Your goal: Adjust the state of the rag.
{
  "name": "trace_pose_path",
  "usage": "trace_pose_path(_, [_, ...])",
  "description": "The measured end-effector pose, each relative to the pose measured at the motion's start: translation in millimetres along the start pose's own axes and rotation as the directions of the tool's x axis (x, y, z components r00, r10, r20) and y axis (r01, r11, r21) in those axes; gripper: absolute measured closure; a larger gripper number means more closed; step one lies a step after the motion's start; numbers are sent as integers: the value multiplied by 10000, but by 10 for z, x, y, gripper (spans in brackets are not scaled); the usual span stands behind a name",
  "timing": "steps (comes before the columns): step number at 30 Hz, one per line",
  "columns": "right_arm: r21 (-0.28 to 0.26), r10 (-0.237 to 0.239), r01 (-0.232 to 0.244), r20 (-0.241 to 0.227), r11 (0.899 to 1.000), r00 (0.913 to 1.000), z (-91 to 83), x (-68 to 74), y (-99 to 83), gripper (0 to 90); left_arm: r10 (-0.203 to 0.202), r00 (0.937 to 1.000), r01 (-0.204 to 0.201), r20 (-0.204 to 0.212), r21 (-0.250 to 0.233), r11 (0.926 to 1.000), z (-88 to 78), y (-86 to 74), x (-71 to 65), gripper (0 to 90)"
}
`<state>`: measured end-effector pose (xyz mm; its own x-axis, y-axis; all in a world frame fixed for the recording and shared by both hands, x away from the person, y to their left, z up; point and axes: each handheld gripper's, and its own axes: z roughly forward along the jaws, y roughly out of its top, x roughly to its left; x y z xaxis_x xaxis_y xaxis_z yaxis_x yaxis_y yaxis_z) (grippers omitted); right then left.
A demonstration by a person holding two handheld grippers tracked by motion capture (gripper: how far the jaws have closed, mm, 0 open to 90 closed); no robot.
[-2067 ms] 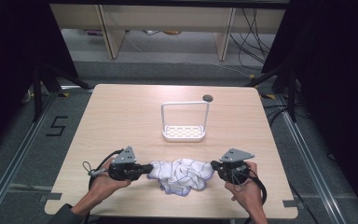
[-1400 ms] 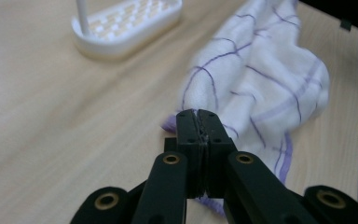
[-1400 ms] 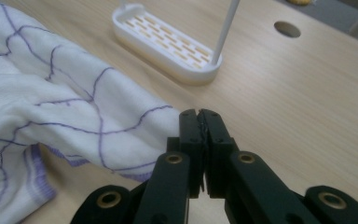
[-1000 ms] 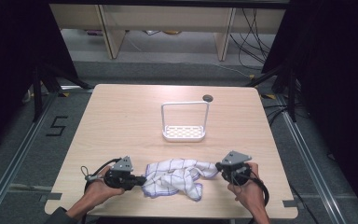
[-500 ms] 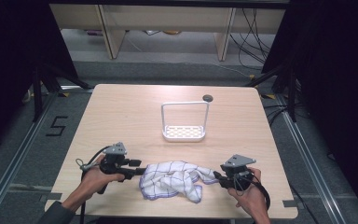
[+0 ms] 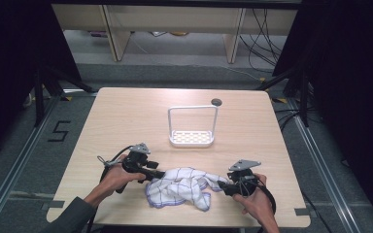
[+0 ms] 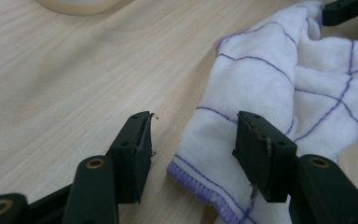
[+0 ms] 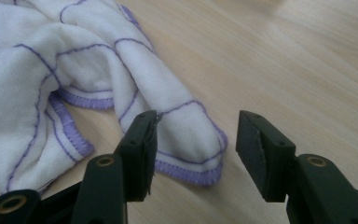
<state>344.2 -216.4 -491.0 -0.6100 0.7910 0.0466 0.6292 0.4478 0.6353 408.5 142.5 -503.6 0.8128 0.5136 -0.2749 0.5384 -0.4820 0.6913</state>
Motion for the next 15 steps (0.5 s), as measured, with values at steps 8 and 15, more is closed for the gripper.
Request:
trace_pose_path(8, [477,-435,446,-243,9979,9988,59,38,25,785,961,9951,-969,223,351,9947,82,-21,-112,673])
trace_pose_path(15, [-169,-668,665,-165,9976,9976,-11,10,95,848,1125,9936,-1125,-57,-41,9936,2,17,-125,860])
